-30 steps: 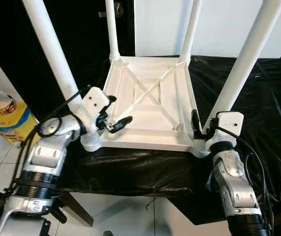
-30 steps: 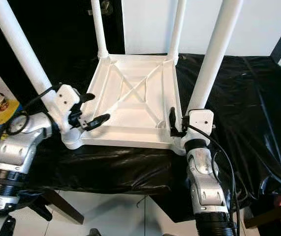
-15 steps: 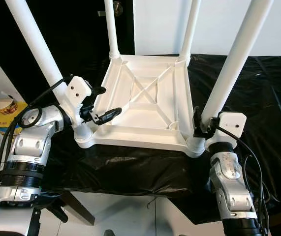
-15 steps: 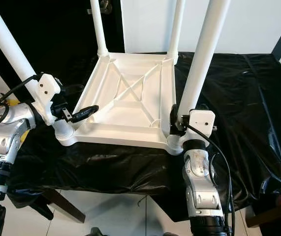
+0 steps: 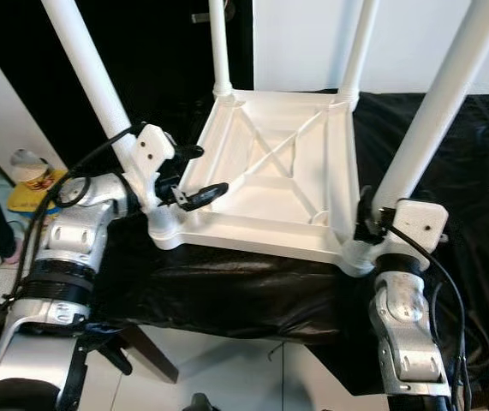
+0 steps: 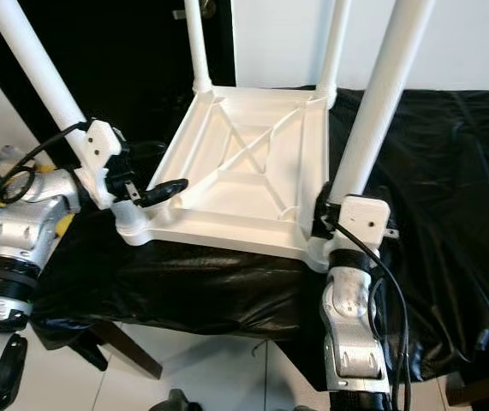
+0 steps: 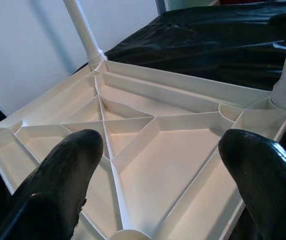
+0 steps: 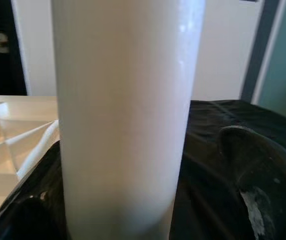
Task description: Building children table
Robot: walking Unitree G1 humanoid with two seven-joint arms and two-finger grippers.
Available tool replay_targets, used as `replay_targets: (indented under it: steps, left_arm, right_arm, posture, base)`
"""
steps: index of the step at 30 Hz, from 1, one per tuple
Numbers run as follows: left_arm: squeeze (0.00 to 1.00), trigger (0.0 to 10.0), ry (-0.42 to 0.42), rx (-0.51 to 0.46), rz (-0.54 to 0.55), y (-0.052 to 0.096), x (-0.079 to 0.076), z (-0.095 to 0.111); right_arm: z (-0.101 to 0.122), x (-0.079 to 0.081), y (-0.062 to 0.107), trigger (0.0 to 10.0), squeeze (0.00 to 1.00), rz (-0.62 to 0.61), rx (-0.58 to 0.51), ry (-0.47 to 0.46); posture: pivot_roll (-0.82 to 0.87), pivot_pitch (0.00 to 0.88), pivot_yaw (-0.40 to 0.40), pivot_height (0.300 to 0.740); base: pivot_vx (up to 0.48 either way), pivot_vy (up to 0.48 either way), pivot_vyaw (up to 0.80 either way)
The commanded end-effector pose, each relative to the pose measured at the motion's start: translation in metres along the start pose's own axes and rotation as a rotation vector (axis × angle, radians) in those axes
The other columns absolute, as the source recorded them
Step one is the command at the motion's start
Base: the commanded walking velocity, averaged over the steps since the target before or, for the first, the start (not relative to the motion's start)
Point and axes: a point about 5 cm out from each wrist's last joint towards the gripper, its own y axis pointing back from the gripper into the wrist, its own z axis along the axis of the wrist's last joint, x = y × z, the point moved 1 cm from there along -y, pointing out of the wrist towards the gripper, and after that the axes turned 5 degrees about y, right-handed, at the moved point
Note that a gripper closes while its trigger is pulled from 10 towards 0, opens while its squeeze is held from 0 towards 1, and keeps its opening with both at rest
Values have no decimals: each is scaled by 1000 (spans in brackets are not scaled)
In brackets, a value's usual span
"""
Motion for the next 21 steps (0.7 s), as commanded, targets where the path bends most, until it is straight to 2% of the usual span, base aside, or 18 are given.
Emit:
replay_targets:
  steps: [1,5,8,14,21]
  left_arm:
    - [0,10000,6,23,75,9,17,-2]
    - [0,10000,6,12,55,3,16,-1]
    - [0,10000,2,-2,16,-10,12,2]
    - [0,10000,0,-15,-14,-21,8,5]
    - [0,10000,-4,-24,-24,-26,8,6]
  right_arm:
    - [-8,-59,5,10000,0,-313,35,112]
    - [-7,-62,6,10000,0,-337,34,131]
    - [-5,-67,9,10000,0,-396,33,136]
    - [-4,-70,12,10000,0,-416,35,142]
    - [-3,-72,14,10000,0,-428,38,148]
  posture:
    - [-126,41,80,740]
    - [-129,45,86,740]
    - [-140,53,109,740]
    - [-152,63,125,740]
    - [-150,70,123,740]
  base:
    - [0,0,0]
    - [0,0,0]
    - [0,0,0]
    - [0,0,0]
    - [0,0,0]
